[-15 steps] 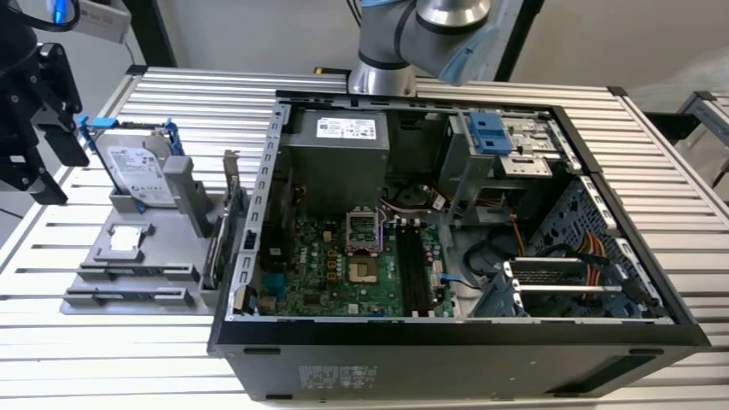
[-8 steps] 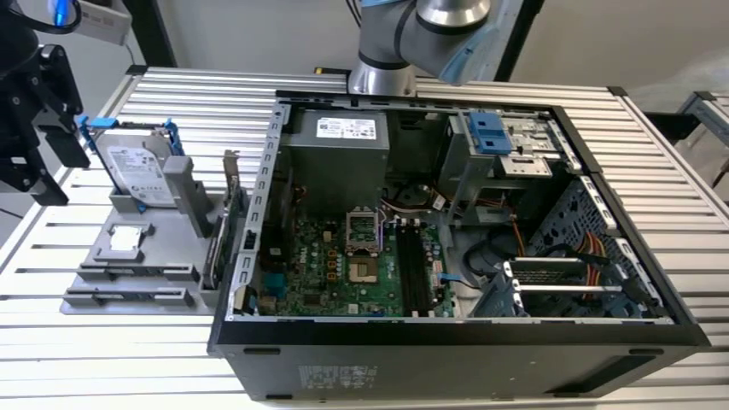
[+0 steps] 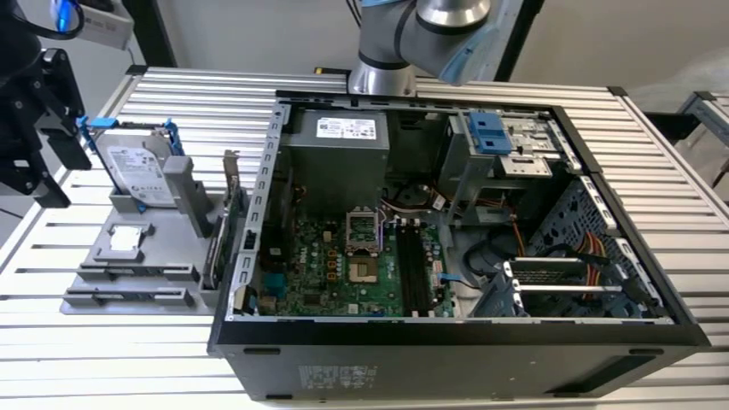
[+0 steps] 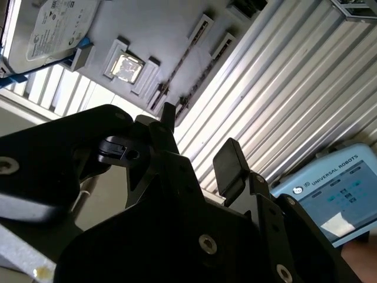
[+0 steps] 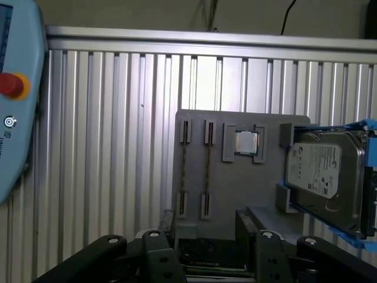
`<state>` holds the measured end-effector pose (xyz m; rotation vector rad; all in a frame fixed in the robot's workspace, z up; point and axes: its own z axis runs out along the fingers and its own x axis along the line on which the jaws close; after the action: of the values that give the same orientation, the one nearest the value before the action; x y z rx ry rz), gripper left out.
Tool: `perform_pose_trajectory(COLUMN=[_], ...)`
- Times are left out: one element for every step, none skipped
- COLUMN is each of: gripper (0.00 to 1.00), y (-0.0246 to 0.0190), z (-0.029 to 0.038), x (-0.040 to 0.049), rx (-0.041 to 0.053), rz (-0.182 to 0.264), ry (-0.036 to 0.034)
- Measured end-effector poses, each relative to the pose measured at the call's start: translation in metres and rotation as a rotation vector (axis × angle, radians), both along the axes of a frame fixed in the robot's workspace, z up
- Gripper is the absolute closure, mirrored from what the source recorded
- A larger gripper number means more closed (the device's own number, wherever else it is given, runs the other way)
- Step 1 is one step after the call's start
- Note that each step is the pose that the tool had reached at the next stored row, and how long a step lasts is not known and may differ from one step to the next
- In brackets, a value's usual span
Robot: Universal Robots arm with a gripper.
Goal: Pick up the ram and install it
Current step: 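Pick up the ram and move it above insertion slot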
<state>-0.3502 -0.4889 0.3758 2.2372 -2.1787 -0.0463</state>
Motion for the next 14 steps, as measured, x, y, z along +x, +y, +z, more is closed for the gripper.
perform_pose_trajectory(gripper=[0.0,0.0,0.0,0.0,0.0,0.0,0.0,0.0,0.0,0.0,0.0,0.0,0.0,0.0], y=[0.0,0.0,0.0,0.0,0.0,0.0,0.0,0.0,0.0,0.0,0.0,0.0,0.0,0.0], z=[-0.0004,-0.0007,-0.0011,-0.0015,-0.0019,-0.0022,-0.0026,-0.003,-0.0034,-0.0037,-0.0041,-0.0045,-0.0049,-0.0052], x=[0.0,0.0,0.0,0.0,0.0,0.0,0.0,0.0,0.0,0.0,0.0,0.0,0.0,0.0], rx=[0.0,0.0,0.0,0.0,0.0,0.0,0.0,0.0,0.0,0.0,0.0,0.0,0.0,0.0], rz=[0.0,0.0,0.0,0.0,0.0,0.0,0.0,0.0,0.0,0.0,0.0,0.0,0.0,0.0], ry=[0.0,0.0,0.0,0.0,0.0,0.0,0.0,0.0,0.0,0.0,0.0,0.0,0.0,0.0])
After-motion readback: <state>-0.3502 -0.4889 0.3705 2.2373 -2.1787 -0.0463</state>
